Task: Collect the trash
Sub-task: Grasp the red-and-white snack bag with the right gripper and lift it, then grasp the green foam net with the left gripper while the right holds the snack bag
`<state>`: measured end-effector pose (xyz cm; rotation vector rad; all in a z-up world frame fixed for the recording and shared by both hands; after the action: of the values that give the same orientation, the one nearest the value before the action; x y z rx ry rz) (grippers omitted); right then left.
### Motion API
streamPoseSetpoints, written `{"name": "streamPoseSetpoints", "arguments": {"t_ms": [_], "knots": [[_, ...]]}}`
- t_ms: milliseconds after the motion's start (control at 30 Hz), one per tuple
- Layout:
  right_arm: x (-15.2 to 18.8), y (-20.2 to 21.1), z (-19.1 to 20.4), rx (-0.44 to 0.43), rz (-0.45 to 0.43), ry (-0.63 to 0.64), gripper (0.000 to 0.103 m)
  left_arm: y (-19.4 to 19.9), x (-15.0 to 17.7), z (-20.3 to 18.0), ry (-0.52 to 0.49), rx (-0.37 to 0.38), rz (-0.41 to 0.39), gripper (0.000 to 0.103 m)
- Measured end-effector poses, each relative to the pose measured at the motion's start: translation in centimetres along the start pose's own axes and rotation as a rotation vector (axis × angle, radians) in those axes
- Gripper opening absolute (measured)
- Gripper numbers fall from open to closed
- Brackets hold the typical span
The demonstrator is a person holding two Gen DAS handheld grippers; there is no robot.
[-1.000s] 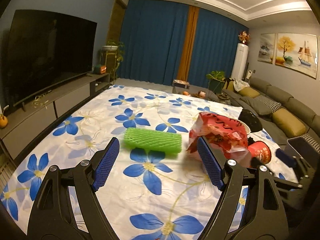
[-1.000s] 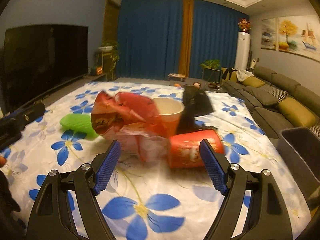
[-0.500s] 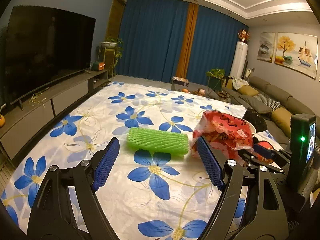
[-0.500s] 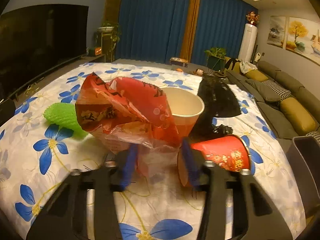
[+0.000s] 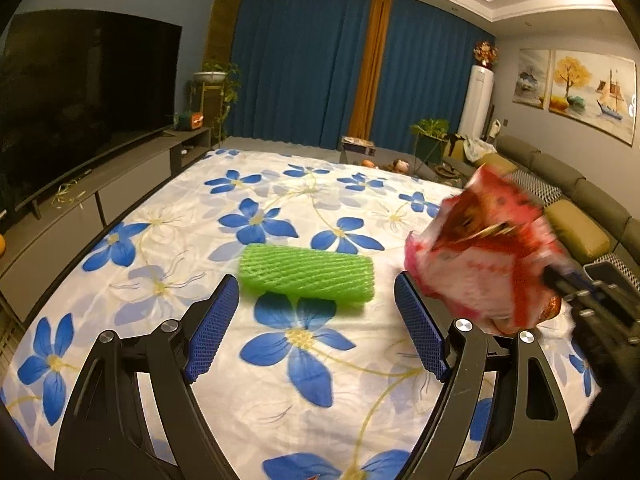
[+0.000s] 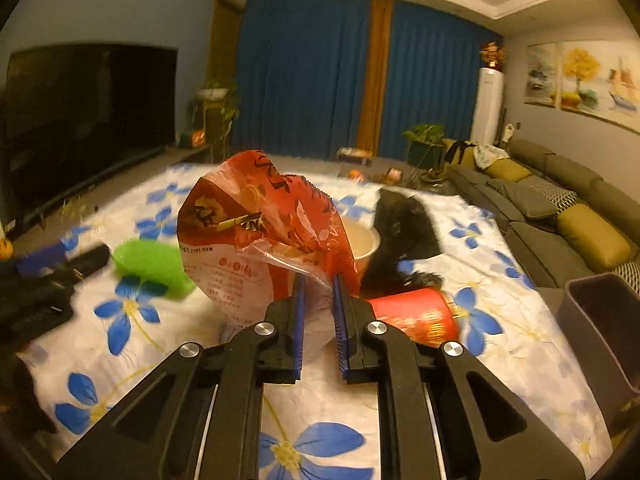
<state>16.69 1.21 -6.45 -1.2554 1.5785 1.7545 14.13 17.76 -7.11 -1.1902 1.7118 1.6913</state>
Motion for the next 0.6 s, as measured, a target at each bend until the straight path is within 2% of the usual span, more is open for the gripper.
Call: {"name": "streamPoseSetpoints", "arguments": {"t_ms": [200, 333, 600], "knots": [[-0.3, 2.7, -2.5, -0.002, -0.04, -0.072, 0.014, -3.4, -0.9, -2.5, -0.074, -0.019, 0.075, 0.078], [-0.2, 3.4, -3.3, 0.002, -0.05, -0.087, 0.014, -5.5, -1.4, -3.4, -0.097, -0.041, 0.126, 0.073], [0.1, 4.2, -4.9, 0.006, -0.057, -0.111, 0.014, -9.6, -1.2, -4.3, -0.139, -0.072, 0.254, 0.05]]}}
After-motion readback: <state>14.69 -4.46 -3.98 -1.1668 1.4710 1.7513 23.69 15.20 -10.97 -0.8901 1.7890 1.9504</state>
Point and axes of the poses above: each gripper's, at about its wrist camera, not at the fingertips, and y roughly against the way its jaws point, z to its left, x to its underside, the point moved 1 cm from there along -y, roughly the way its jaws point, and after that the axes turned 5 degrees about z, right-handed, at the moved point
